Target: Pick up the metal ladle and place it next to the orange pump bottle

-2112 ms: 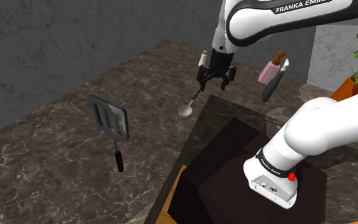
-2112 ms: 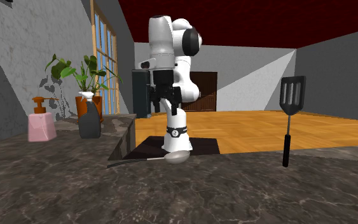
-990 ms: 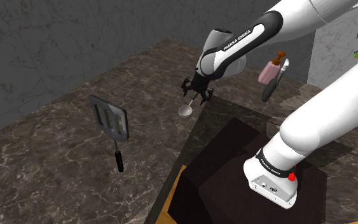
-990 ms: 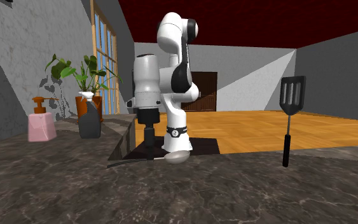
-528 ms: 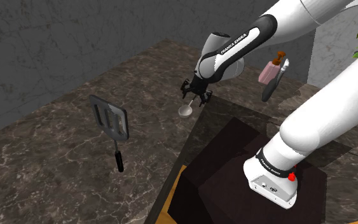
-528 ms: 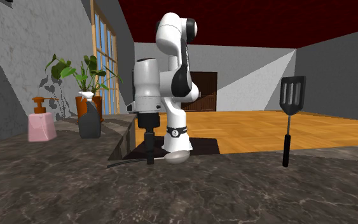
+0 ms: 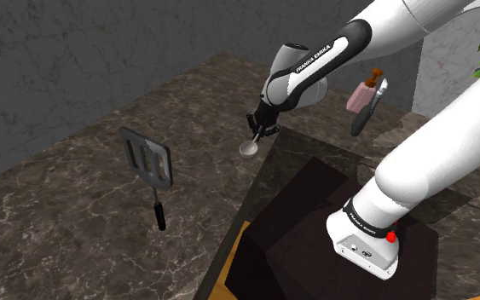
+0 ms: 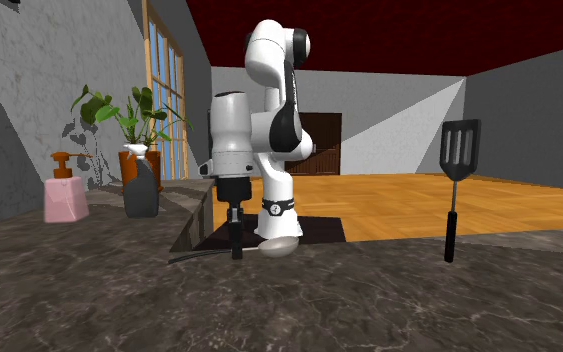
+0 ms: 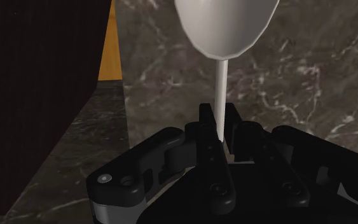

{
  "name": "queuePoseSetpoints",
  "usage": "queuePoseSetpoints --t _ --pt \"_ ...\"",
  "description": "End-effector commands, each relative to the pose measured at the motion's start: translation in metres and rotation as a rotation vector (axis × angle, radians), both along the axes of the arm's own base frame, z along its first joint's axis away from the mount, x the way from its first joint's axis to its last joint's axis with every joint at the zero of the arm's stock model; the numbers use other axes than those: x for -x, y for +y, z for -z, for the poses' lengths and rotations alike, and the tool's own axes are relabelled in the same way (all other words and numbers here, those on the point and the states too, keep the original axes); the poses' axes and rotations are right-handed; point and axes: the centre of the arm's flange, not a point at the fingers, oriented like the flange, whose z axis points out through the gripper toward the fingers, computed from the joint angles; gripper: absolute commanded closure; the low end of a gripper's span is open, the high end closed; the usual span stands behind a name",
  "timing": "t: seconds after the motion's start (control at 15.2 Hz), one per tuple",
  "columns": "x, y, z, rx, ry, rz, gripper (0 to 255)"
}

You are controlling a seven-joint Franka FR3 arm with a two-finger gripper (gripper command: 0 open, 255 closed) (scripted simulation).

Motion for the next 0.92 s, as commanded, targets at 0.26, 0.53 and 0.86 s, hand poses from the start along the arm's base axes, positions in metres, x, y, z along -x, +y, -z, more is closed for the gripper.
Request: queuePoseSetpoints --t 0.26,0.53,0.86 --pt "0.0 0.0 -0.005 0.0 0.0 0.0 255" --pt "0.0 0.0 -0.026 0.0 0.0 0.0 255" --pt "0.0 0.0 -0.053 0.0 0.0 0.0 255"
